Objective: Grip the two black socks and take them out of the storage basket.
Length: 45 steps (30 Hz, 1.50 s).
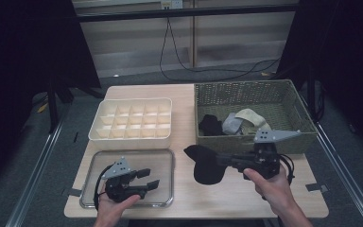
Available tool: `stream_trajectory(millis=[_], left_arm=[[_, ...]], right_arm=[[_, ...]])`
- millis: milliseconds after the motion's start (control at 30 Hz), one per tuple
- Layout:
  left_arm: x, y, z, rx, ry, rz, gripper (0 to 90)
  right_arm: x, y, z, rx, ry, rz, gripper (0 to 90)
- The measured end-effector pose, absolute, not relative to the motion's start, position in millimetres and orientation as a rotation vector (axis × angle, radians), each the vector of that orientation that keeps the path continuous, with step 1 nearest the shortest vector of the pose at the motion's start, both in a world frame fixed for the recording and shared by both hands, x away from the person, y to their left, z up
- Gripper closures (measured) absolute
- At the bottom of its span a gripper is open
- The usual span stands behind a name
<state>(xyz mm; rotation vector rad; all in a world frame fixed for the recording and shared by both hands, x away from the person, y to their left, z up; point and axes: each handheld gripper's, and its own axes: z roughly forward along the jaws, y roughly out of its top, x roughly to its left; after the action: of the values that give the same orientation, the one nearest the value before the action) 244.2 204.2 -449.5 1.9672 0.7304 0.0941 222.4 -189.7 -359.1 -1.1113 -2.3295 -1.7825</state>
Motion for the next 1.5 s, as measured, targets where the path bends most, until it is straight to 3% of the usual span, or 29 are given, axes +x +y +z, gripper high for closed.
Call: stream_trajectory(millis=[500, 700, 1200, 1367, 1500], left_arm=[[259, 174, -457, 2.017, 0.663, 0.043, 49.8], [264, 160, -462, 2.030, 0.629, 0.000, 57.7], [280, 140, -471, 2.065, 0.624, -0.047, 64.3], [278, 137, -472, 2.071, 0.621, -0.057, 65.6], [277, 137, -472, 2.064, 0.617, -0.062, 65.6]], right_arm=[[219, -166, -409, -1.156, -2.306, -1.641, 87.5], [223, -171, -436, -1.220, -2.262, -1.629, 87.5], [243, -196, -473, -1.419, -2.279, -1.505, 86.9], [247, -197, -481, -1.451, -2.322, -1.455, 83.9], [247, -198, -483, -1.488, -2.374, -1.421, 75.0]])
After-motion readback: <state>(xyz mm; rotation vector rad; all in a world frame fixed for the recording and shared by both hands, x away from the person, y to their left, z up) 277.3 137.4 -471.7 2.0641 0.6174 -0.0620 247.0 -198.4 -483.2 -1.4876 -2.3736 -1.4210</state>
